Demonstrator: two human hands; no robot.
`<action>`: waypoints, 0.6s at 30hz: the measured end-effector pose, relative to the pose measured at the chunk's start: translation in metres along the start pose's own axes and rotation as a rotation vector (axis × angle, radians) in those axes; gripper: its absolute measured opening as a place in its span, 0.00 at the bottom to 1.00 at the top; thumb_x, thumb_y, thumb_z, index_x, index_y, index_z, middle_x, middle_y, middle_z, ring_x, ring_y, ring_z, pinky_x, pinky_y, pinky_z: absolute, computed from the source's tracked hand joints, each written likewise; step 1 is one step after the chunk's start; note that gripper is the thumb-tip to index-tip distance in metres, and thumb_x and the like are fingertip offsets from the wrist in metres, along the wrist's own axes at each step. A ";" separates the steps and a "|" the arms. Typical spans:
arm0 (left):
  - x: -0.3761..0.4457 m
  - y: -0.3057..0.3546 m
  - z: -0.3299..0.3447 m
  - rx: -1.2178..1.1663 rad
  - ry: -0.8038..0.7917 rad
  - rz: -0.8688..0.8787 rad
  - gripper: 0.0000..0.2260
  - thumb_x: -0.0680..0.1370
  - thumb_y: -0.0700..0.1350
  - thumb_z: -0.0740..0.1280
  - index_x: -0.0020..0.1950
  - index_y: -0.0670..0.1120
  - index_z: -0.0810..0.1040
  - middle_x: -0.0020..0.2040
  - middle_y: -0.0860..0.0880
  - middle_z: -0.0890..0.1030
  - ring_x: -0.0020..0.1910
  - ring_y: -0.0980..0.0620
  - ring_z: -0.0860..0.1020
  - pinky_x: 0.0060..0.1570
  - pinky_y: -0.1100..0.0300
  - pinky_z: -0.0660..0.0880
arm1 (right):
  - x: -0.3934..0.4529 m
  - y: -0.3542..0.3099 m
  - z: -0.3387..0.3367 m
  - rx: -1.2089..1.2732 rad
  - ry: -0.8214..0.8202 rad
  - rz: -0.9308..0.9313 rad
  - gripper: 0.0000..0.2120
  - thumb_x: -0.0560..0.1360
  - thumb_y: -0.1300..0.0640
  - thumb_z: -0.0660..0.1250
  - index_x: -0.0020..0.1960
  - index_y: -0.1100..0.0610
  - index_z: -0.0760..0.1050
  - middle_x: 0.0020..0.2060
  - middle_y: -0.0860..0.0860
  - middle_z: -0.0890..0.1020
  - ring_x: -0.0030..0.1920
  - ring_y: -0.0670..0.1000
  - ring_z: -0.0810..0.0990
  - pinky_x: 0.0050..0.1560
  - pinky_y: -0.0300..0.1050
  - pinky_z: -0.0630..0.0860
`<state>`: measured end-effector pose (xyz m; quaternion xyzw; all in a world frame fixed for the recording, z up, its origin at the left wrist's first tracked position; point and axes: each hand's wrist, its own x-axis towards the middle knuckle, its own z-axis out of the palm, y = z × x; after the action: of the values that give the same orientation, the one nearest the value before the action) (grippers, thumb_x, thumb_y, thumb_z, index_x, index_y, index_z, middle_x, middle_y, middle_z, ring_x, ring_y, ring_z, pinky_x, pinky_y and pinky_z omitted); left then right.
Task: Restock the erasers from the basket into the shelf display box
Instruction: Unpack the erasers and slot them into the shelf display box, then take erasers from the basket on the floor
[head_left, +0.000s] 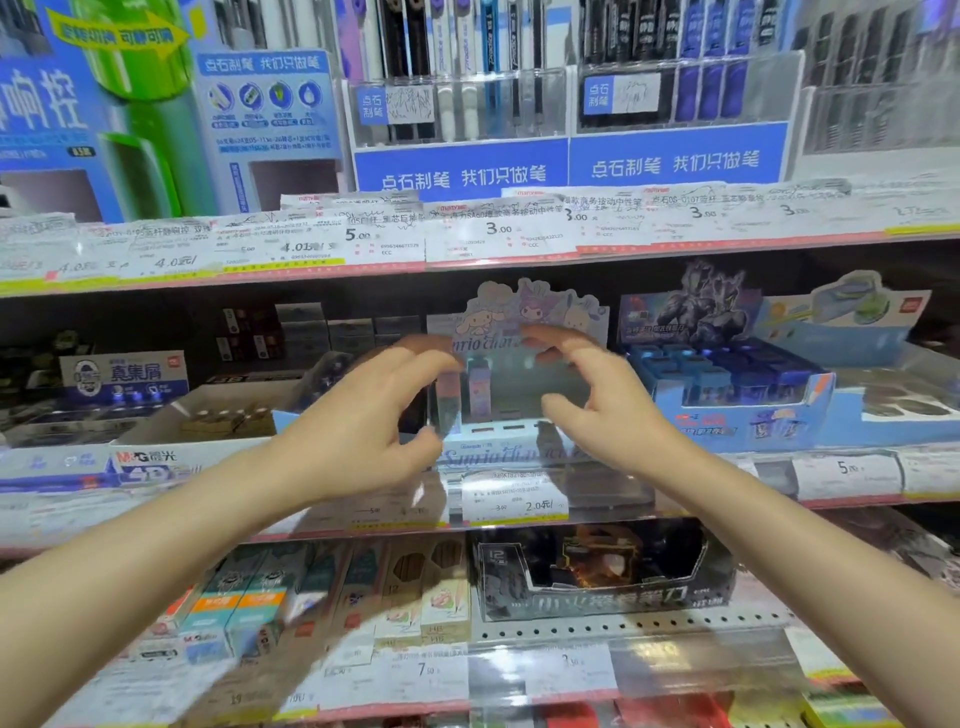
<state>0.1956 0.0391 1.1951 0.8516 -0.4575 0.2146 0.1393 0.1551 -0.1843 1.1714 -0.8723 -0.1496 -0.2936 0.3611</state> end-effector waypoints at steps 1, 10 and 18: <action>-0.002 0.007 0.000 -0.016 0.056 0.019 0.27 0.68 0.53 0.56 0.64 0.45 0.71 0.59 0.46 0.75 0.57 0.51 0.72 0.56 0.60 0.68 | -0.005 -0.001 -0.004 -0.003 0.031 -0.029 0.22 0.72 0.63 0.62 0.65 0.52 0.69 0.55 0.49 0.77 0.32 0.39 0.74 0.32 0.25 0.67; -0.049 0.077 0.024 -0.191 0.219 -0.114 0.14 0.70 0.52 0.61 0.49 0.45 0.76 0.37 0.52 0.78 0.37 0.56 0.75 0.37 0.66 0.71 | -0.076 -0.001 -0.014 0.313 -0.034 -0.057 0.11 0.70 0.59 0.65 0.49 0.47 0.71 0.35 0.46 0.75 0.32 0.45 0.70 0.34 0.35 0.68; -0.111 0.097 0.083 -0.410 0.008 -0.329 0.13 0.68 0.56 0.62 0.45 0.49 0.77 0.31 0.54 0.78 0.30 0.56 0.74 0.30 0.66 0.70 | -0.157 0.018 0.019 0.479 -0.258 0.144 0.06 0.69 0.57 0.67 0.44 0.48 0.75 0.28 0.46 0.75 0.29 0.46 0.69 0.31 0.40 0.67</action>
<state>0.0801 0.0305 1.0720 0.8678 -0.3462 0.0952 0.3436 0.0482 -0.1912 1.0531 -0.8008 -0.1973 -0.1100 0.5548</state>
